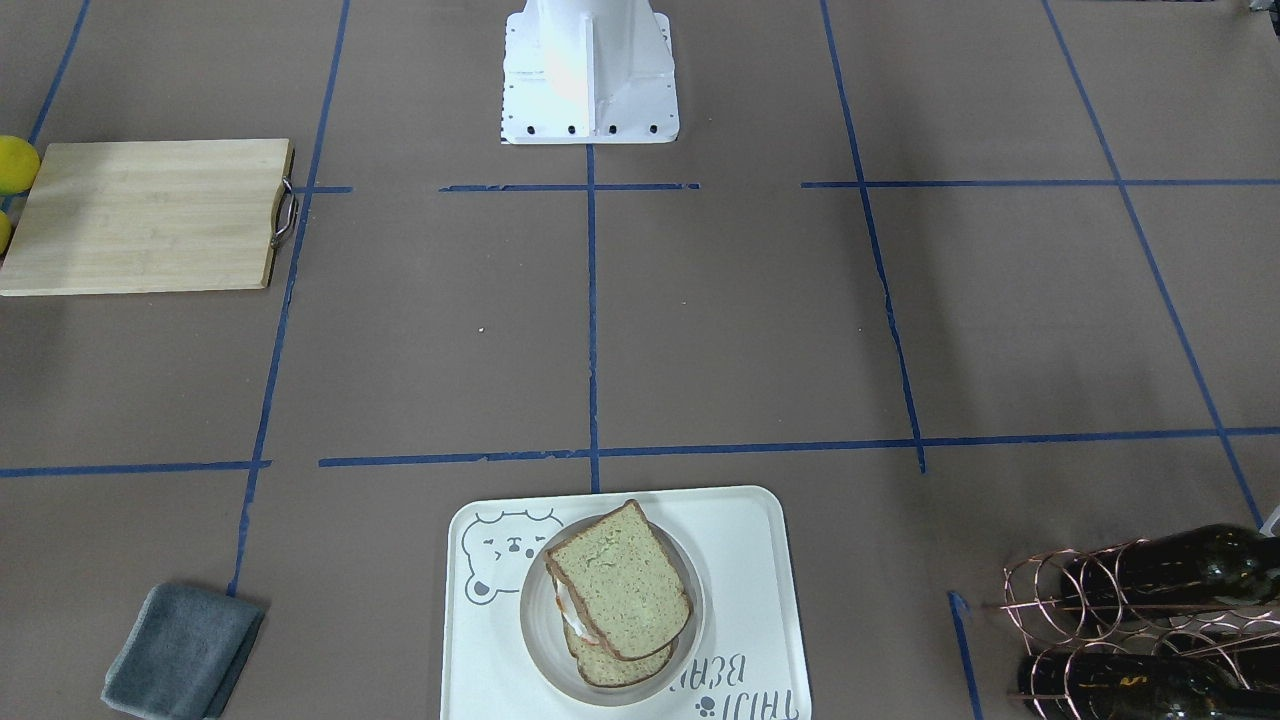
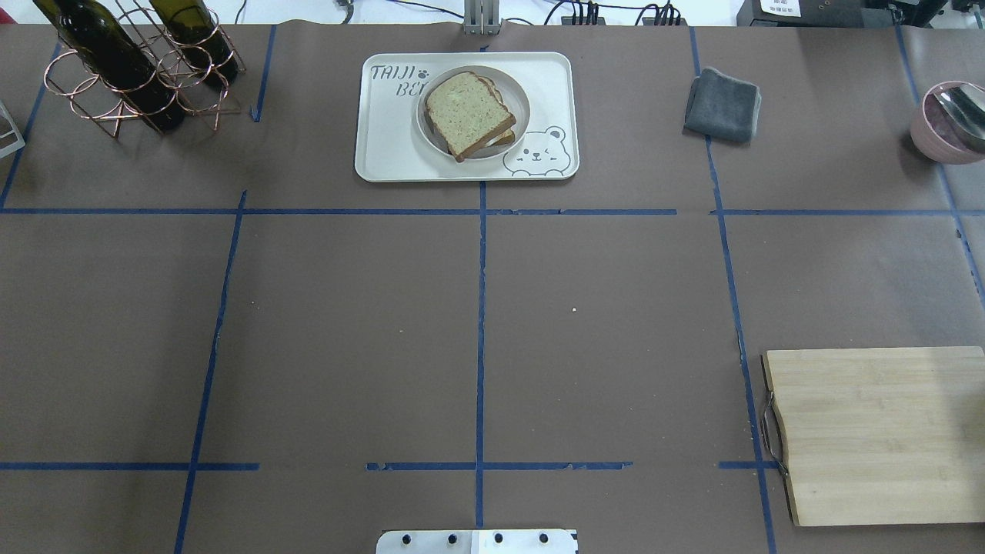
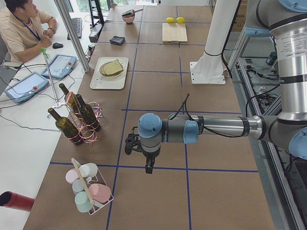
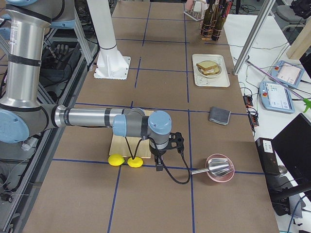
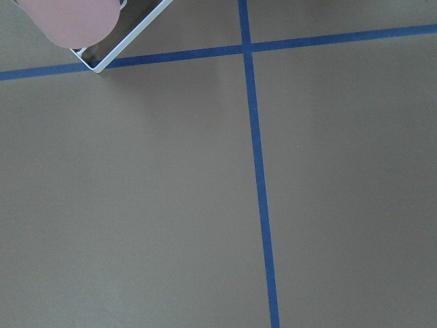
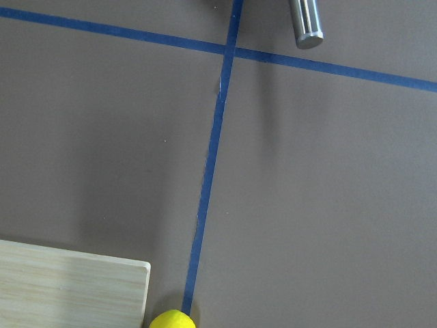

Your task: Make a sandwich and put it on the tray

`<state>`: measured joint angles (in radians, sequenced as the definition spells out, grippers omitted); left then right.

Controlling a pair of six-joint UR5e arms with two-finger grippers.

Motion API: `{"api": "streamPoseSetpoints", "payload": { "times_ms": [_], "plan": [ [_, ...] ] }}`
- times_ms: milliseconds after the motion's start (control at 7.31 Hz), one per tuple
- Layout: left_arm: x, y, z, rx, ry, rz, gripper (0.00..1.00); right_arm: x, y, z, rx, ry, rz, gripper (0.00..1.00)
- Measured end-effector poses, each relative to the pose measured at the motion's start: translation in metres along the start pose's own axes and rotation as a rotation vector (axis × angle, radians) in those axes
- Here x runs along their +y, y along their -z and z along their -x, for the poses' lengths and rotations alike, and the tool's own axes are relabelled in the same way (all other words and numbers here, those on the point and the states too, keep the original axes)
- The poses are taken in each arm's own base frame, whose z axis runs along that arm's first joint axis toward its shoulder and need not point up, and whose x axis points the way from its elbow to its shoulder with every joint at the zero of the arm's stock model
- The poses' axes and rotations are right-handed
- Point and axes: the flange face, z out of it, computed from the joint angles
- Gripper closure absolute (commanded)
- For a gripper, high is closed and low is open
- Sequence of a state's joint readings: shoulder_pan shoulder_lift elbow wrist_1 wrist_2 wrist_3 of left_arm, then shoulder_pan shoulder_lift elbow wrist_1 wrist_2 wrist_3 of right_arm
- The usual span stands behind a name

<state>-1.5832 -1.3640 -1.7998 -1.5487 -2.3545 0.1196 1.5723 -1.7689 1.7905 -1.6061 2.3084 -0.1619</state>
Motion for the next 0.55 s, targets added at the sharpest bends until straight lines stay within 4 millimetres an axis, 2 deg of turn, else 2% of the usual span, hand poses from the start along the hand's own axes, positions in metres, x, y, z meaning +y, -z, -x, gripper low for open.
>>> {"api": "streamPoseSetpoints", "payload": {
  "times_ms": [547],
  "plan": [
    [-0.0002,0.001,-0.0016,0.006,-0.002,-0.002,0.0,0.0001,-0.0006,-0.0005,0.0,0.005,0.001,0.0]
  ]
}}
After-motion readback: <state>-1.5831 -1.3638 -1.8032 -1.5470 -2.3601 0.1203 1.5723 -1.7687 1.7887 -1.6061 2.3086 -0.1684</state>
